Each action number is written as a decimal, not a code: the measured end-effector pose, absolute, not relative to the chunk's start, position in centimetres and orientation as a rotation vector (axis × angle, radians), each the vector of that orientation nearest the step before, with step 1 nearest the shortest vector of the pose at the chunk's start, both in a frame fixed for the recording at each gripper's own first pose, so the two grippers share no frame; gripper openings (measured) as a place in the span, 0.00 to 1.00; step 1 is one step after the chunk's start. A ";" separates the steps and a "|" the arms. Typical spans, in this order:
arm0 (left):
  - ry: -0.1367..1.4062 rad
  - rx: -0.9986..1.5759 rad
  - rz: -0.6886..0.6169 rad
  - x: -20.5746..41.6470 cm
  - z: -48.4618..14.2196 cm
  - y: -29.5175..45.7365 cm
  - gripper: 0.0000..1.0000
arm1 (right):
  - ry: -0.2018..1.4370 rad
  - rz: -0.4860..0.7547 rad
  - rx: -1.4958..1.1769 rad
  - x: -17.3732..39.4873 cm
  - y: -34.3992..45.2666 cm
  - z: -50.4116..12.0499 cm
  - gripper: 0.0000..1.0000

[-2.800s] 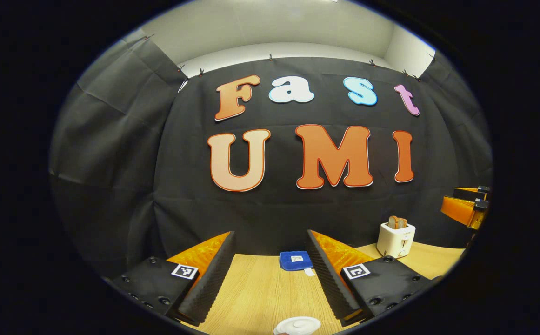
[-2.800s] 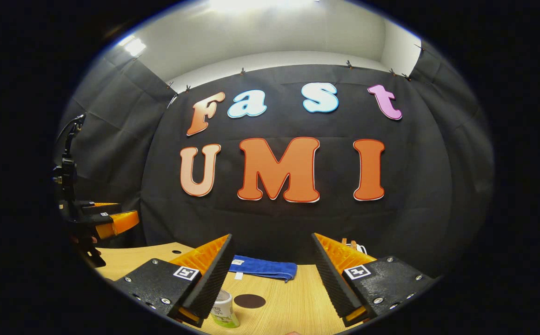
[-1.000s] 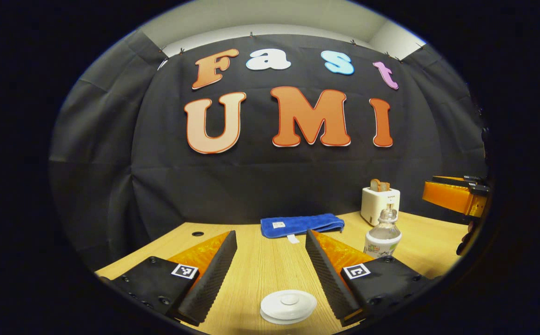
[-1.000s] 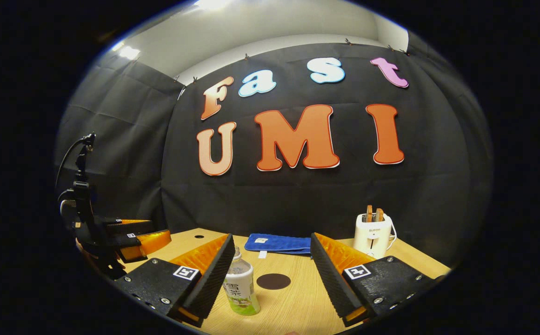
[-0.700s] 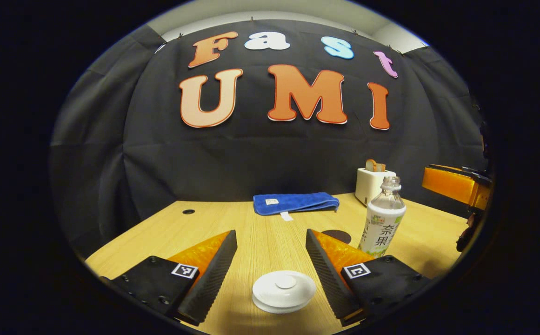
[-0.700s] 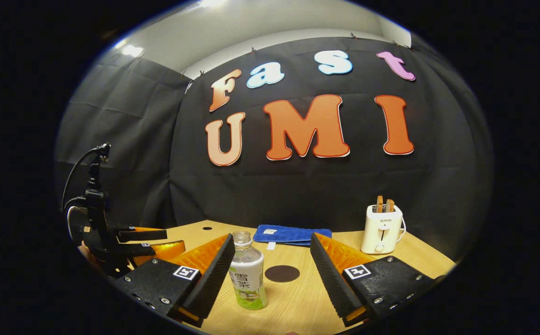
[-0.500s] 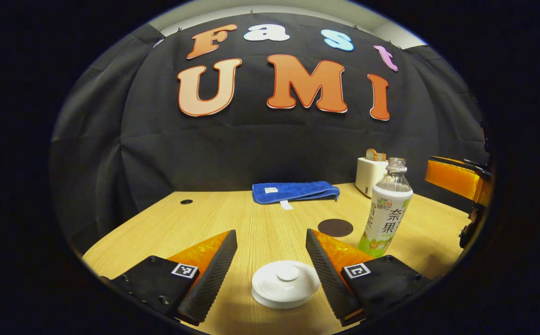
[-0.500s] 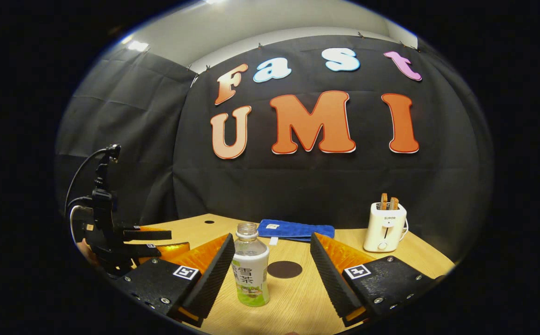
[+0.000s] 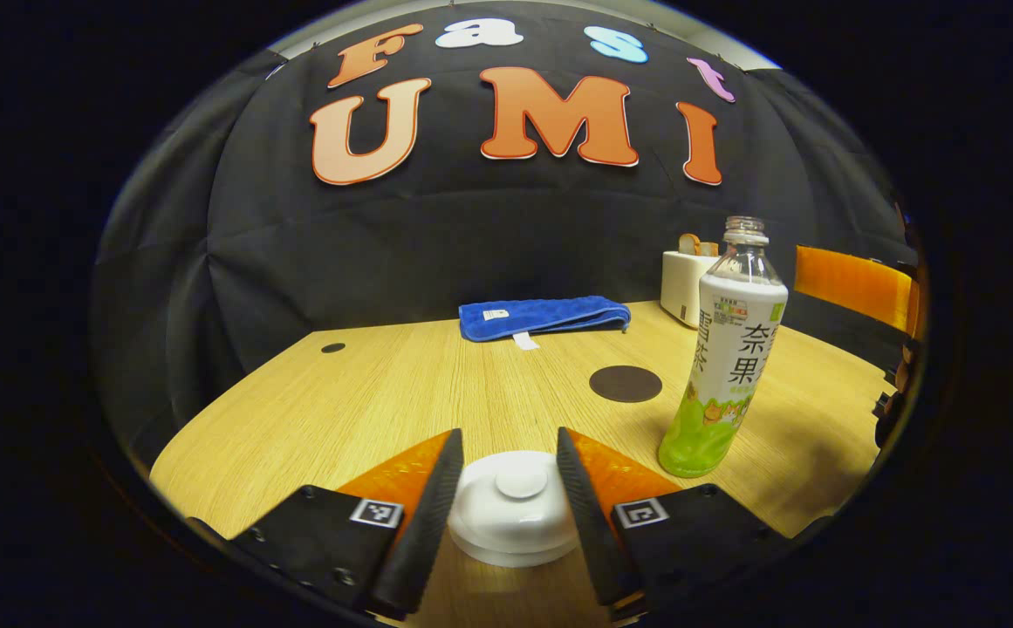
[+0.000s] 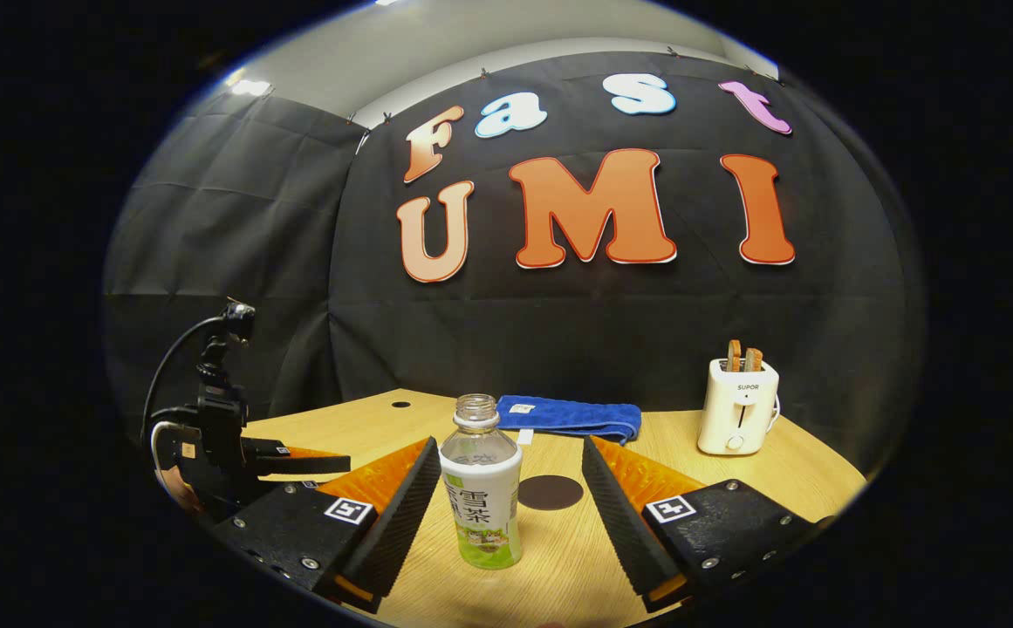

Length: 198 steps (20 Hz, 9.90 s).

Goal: Open the teacup lid with one hand, grasp the water bottle and pour water into the teacup with the other hand; after pouring, place the water bottle on the coaster and then close the teacup lid.

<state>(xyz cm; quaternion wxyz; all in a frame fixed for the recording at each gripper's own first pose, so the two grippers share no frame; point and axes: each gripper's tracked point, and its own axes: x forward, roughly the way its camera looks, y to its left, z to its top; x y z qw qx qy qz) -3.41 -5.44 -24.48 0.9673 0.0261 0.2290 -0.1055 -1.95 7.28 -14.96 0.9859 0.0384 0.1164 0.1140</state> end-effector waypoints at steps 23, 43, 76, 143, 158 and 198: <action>0.324 0.076 -0.140 -2.4 -20.9 -3.2 0.30 | 0.368 0.279 0.013 -1.7 10.0 -20.3 0.95; 0.312 0.006 0.014 -2.4 -20.4 6.2 0.27 | 0.612 0.232 -0.019 -0.3 12.7 -25.8 0.61; 0.336 -0.013 0.096 -4.2 -22.2 12.8 0.30 | 0.287 0.231 -1.274 2.8 14.2 -22.5 0.60; 0.301 0.044 0.102 -6.2 -20.0 13.3 0.30 | -0.394 0.320 -1.998 4.8 21.6 -18.4 0.60; 0.270 0.008 0.043 -5.3 -18.4 10.0 0.30 | 0.068 0.382 -1.340 4.4 18.8 -22.0 0.62; 0.282 -0.035 -0.056 -2.9 -17.8 1.5 0.27 | 0.626 0.226 -0.022 14.2 8.9 -30.4 0.65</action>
